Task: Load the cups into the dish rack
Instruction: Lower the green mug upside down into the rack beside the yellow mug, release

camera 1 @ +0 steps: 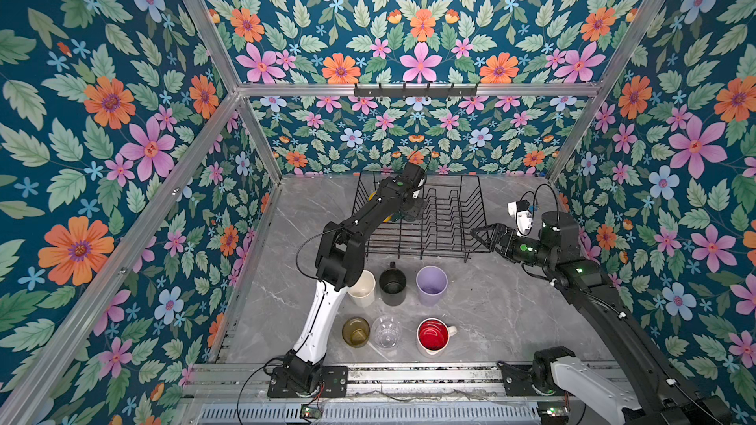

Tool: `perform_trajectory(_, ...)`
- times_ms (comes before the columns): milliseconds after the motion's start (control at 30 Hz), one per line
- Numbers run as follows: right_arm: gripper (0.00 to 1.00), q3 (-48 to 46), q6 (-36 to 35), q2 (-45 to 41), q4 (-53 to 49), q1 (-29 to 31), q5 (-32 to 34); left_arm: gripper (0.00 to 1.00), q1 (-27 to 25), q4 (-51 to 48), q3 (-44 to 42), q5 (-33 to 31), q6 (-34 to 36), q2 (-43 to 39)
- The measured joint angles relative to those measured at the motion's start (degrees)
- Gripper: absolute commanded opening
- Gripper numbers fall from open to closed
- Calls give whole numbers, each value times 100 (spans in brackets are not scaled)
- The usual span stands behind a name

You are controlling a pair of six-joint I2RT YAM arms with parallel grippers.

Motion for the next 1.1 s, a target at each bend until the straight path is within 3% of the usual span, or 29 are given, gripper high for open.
perform_trajectory(667, 98, 11, -9, 11, -7, 0, 7, 93, 11, 369, -452, 31, 2, -424)
perform_trajectory(933, 98, 63, -79, 0, -181, 0, 118, 93, 9, 798, -1165, 160, -46, -1287)
perform_trajectory(1100, 98, 94, -173, 7, -282, 0, 188, 91, 17, 1189, -2083, 142, -153, -2365)
